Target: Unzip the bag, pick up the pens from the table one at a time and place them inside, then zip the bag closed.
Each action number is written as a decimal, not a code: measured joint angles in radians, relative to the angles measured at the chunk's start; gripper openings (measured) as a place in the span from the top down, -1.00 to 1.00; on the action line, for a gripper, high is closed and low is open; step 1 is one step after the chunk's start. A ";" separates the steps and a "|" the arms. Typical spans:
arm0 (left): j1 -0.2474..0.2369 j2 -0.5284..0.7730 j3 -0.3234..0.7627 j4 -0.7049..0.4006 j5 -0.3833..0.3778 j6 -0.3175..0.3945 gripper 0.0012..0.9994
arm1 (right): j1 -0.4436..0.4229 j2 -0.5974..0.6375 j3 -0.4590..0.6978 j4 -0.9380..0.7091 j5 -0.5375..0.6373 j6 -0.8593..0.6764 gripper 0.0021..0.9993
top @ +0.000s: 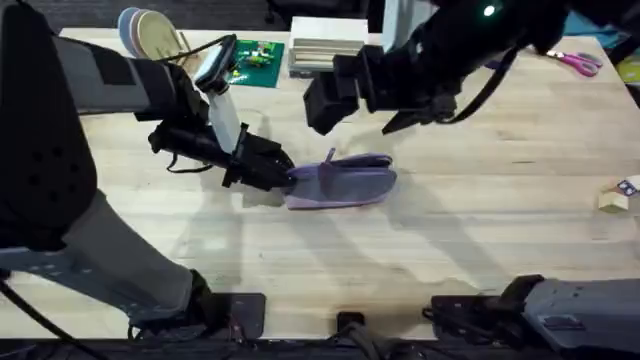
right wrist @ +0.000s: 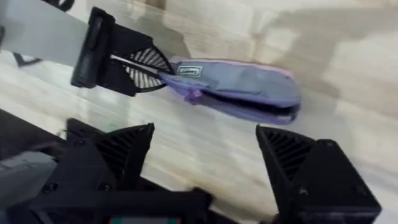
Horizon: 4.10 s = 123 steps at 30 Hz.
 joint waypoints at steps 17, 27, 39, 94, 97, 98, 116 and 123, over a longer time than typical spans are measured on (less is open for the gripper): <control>0.000 0.000 0.000 0.000 0.000 0.000 0.92 | 0.121 0.000 0.000 0.018 0.219 0.397 -1.00; 0.000 0.000 0.000 0.000 0.000 0.000 0.92 | 0.178 0.074 0.000 0.018 0.180 0.404 -1.00; 0.000 0.000 0.000 0.000 0.000 0.000 0.92 | 0.193 0.205 0.000 0.020 0.167 0.400 -1.00; -0.001 0.000 0.000 0.001 -0.001 0.000 0.92 | 0.068 0.274 0.005 -0.053 0.167 0.363 0.94; -0.001 0.000 0.000 0.003 0.002 0.000 0.92 | -0.080 0.268 0.005 -0.123 0.159 0.295 0.94; -0.001 0.000 0.000 0.004 0.002 0.000 0.92 | -0.102 0.268 0.005 -0.124 0.158 0.287 0.94; -0.008 0.000 0.000 0.008 0.009 0.000 0.92 | -0.418 0.261 -0.316 0.049 0.251 0.171 0.94; -0.008 0.000 0.000 0.008 0.008 0.000 0.92 | -0.418 0.253 -0.307 0.052 0.265 0.161 0.94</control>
